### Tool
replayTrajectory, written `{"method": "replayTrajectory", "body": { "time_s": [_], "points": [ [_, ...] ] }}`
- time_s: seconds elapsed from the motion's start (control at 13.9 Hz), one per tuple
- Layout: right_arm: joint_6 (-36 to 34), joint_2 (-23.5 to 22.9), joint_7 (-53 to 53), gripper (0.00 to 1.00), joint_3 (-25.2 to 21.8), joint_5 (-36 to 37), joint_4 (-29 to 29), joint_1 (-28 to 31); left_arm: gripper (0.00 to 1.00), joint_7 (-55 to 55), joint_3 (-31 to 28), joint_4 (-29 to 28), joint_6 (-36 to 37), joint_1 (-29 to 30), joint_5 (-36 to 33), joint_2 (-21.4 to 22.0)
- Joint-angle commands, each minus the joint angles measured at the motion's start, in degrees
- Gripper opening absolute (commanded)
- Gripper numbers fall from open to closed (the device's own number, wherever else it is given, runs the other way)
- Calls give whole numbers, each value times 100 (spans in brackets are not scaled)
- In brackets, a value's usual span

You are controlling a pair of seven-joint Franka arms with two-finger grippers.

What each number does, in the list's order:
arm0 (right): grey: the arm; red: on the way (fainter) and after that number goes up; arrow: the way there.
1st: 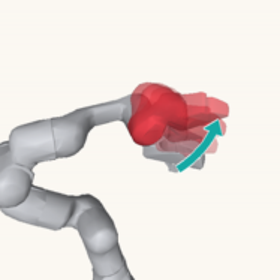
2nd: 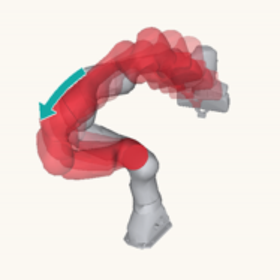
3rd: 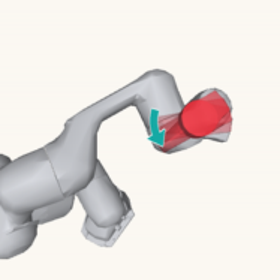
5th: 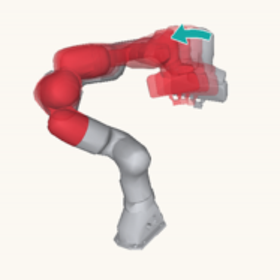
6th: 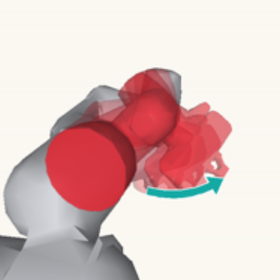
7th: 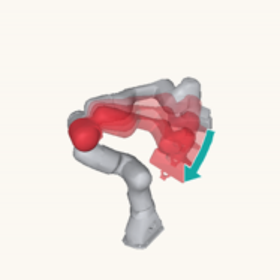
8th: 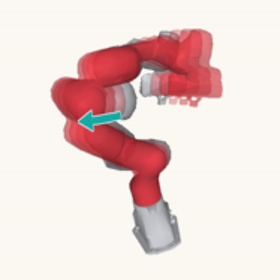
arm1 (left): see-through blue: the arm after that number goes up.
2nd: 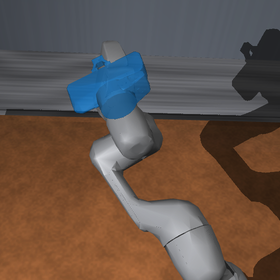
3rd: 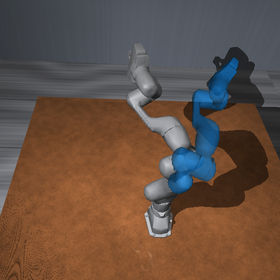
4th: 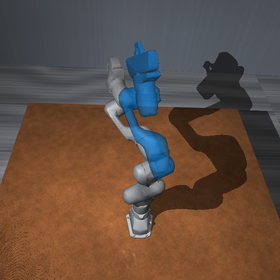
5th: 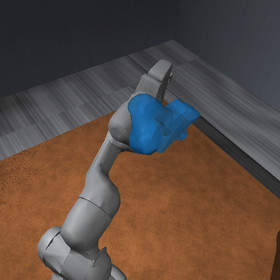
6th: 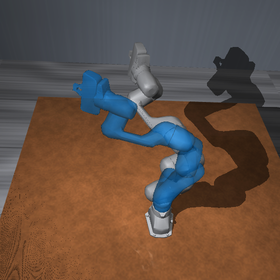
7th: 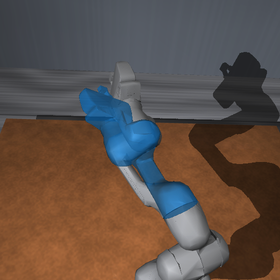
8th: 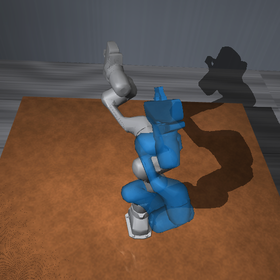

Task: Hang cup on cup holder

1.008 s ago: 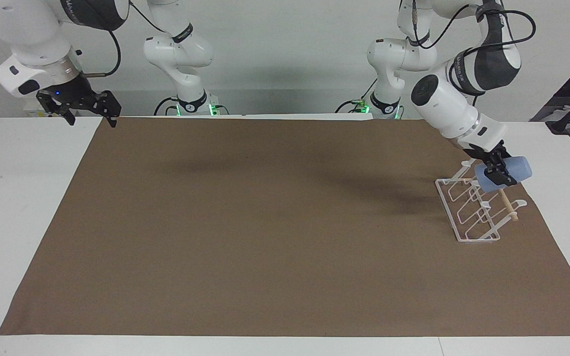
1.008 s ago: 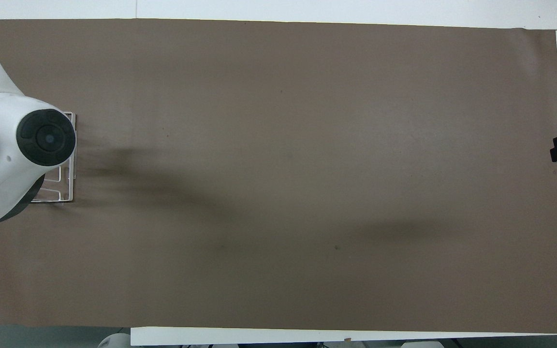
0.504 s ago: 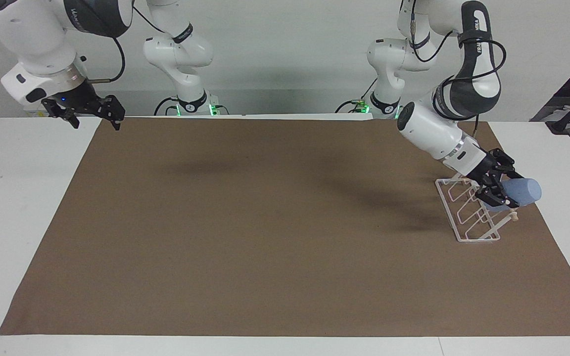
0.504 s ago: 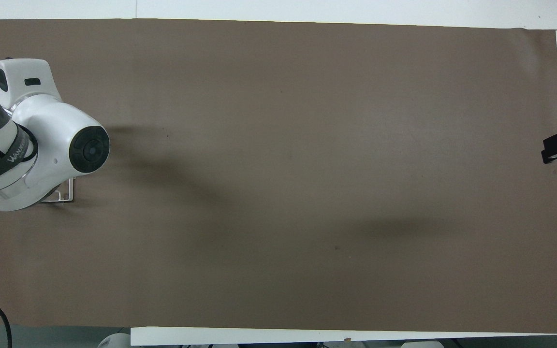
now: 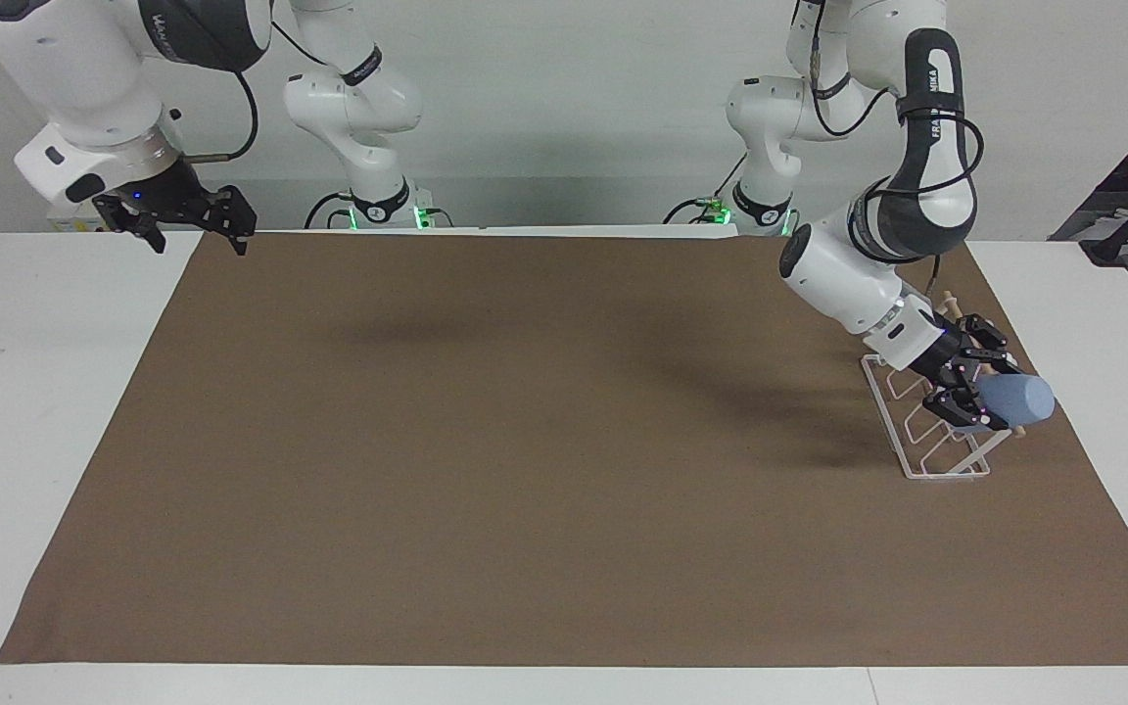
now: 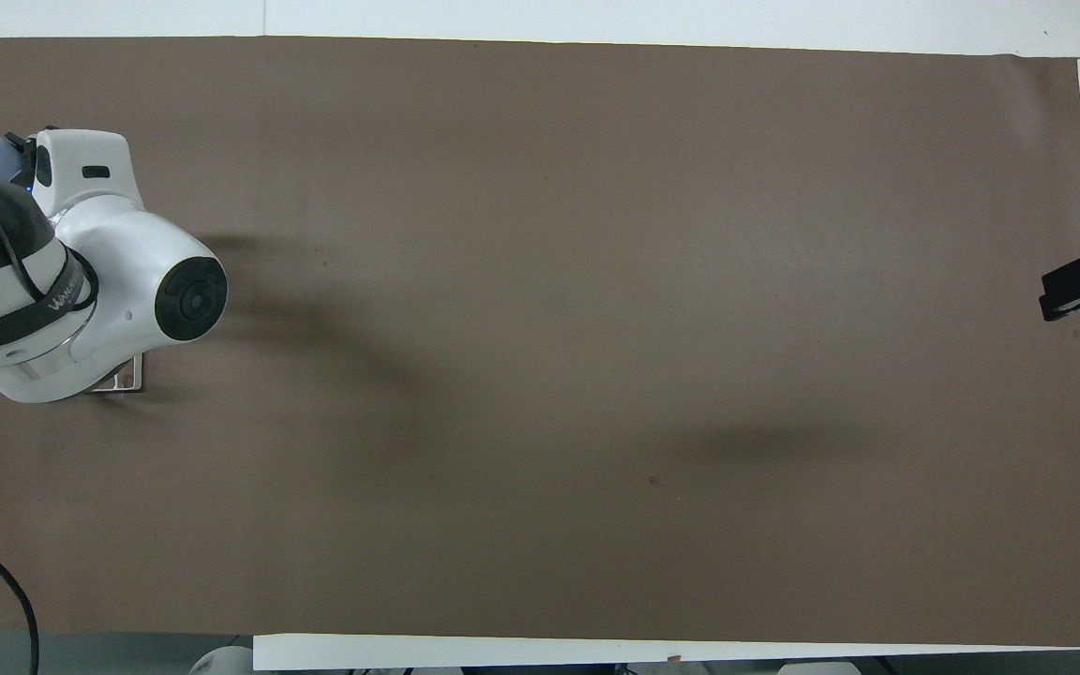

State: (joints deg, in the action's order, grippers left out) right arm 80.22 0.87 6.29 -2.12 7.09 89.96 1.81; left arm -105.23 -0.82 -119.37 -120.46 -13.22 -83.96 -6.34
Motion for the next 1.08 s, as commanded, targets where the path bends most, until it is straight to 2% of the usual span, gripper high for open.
{"method": "replayTrajectory", "body": {
  "time_s": [0.0,0.29,0.58,1.01],
  "points": [
    [-95,36,57,100,-43,38,-23,12,26,73,38,-200,-276,257,-120,124],
    [-95,168,57,100,10,38,91,39,26,82,29,-192,-478,425,-349,98],
    [-103,203,74,100,10,38,136,12,27,29,64,-270,-382,355,-305,133],
    [-103,203,74,100,9,38,144,12,28,-6,73,-332,513,110,-200,221]
  ]
}}
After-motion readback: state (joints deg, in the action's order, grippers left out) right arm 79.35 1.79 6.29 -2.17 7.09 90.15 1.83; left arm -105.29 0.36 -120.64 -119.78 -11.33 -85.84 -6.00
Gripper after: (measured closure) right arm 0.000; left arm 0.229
